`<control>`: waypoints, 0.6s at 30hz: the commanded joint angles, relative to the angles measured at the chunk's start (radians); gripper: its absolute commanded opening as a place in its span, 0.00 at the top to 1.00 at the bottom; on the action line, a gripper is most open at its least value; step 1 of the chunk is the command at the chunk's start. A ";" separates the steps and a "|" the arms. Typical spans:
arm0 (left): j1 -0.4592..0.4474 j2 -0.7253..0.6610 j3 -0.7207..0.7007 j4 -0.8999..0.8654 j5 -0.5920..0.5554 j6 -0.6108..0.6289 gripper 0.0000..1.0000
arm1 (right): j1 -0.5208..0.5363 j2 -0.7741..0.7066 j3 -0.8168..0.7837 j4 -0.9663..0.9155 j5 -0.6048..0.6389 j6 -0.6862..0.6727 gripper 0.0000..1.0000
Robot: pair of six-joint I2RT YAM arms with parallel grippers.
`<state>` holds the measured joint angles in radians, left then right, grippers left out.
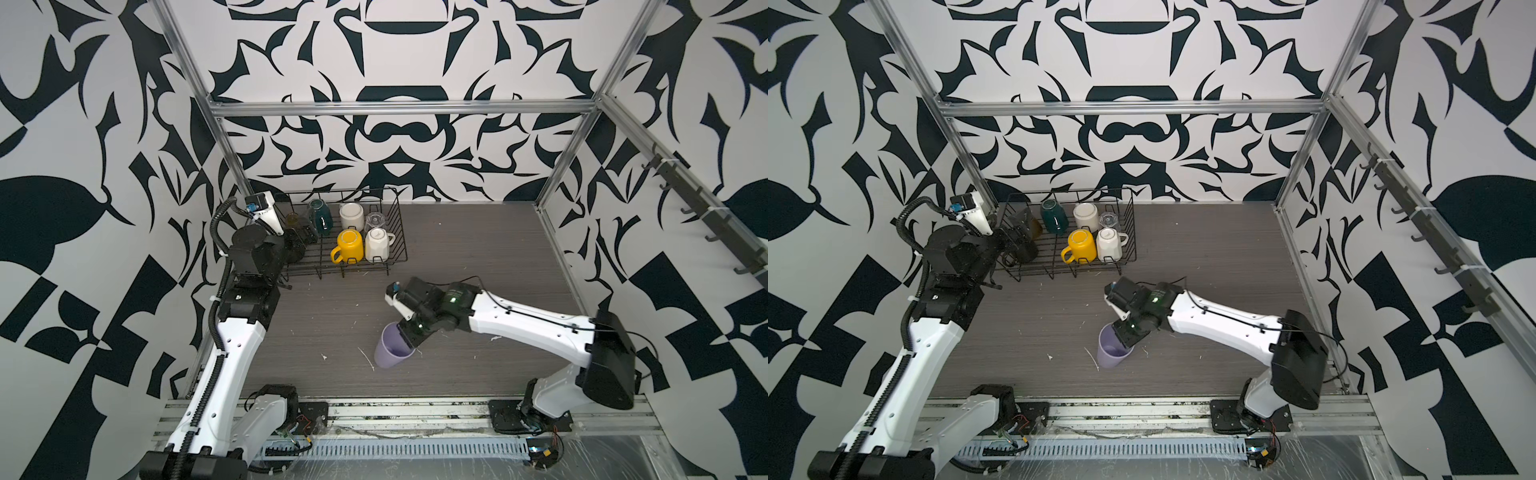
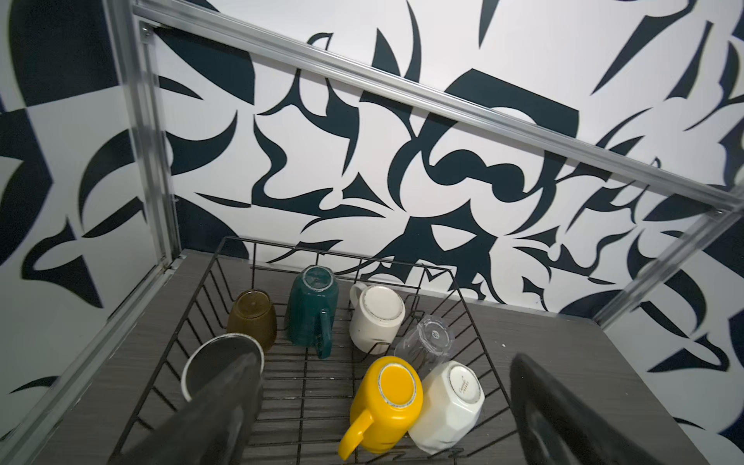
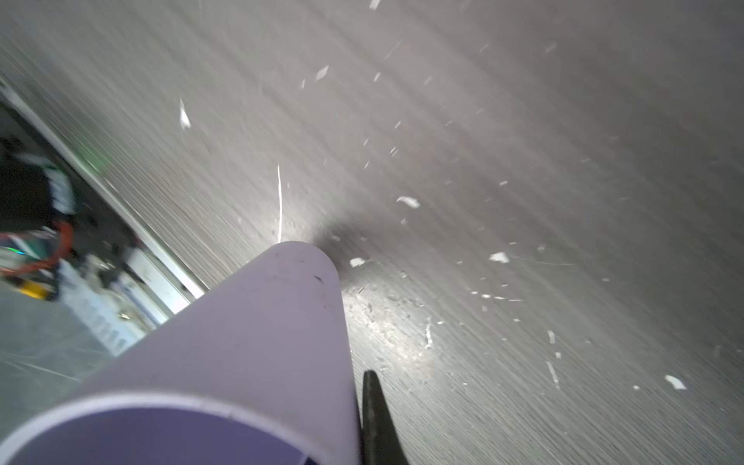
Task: Load cups into a dish rack
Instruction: Pick up the cup from the bottom-center of the table.
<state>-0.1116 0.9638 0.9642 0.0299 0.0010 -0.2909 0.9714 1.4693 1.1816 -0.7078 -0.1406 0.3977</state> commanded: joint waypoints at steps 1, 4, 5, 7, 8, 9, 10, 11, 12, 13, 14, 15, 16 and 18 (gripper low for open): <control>0.003 -0.014 -0.062 0.215 0.194 0.042 0.01 | -0.150 -0.143 -0.054 0.142 -0.177 0.051 1.00; 0.003 -0.006 -0.159 0.392 0.355 0.082 0.01 | -0.298 -0.233 -0.112 0.272 -0.317 0.120 1.00; 0.003 -0.002 -0.184 0.440 0.412 0.090 0.01 | -0.339 -0.250 -0.124 0.308 -0.352 0.143 1.00; 0.003 0.009 -0.256 0.586 0.527 0.118 0.01 | -0.424 -0.279 -0.146 0.384 -0.439 0.194 1.00; 0.003 0.018 -0.284 0.650 0.571 0.118 0.01 | -0.457 -0.287 -0.151 0.420 -0.468 0.221 1.00; 0.003 0.031 -0.316 0.719 0.619 0.117 0.01 | -0.490 -0.293 -0.155 0.469 -0.503 0.249 1.00; 0.003 0.046 -0.338 0.769 0.653 0.117 0.01 | -0.516 -0.298 -0.158 0.515 -0.532 0.282 1.00; 0.003 0.060 -0.352 0.801 0.682 0.115 0.01 | -0.535 -0.298 -0.157 0.547 -0.555 0.304 1.00; 0.003 0.079 -0.364 0.831 0.724 0.110 0.01 | -0.554 -0.294 -0.155 0.588 -0.583 0.330 1.00; 0.003 0.095 -0.372 0.858 0.767 0.108 0.01 | -0.563 -0.288 -0.153 0.627 -0.606 0.351 1.00; 0.003 0.111 -0.378 0.882 0.807 0.107 0.01 | -0.569 -0.280 -0.151 0.659 -0.622 0.372 1.00; 0.001 0.131 -0.382 0.916 0.852 0.092 0.01 | -0.574 -0.268 -0.146 0.686 -0.639 0.392 1.00; 0.001 0.149 -0.385 0.954 0.883 0.070 0.01 | -0.574 -0.258 -0.141 0.715 -0.655 0.407 1.00; 0.001 0.183 -0.390 1.037 0.929 0.010 0.01 | -0.573 -0.237 -0.126 0.752 -0.671 0.416 1.00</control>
<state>-0.1116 1.1248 0.5819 0.8505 0.7734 -0.2218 0.3981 1.2163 1.0264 -0.1188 -0.7109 0.7441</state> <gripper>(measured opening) 0.992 0.080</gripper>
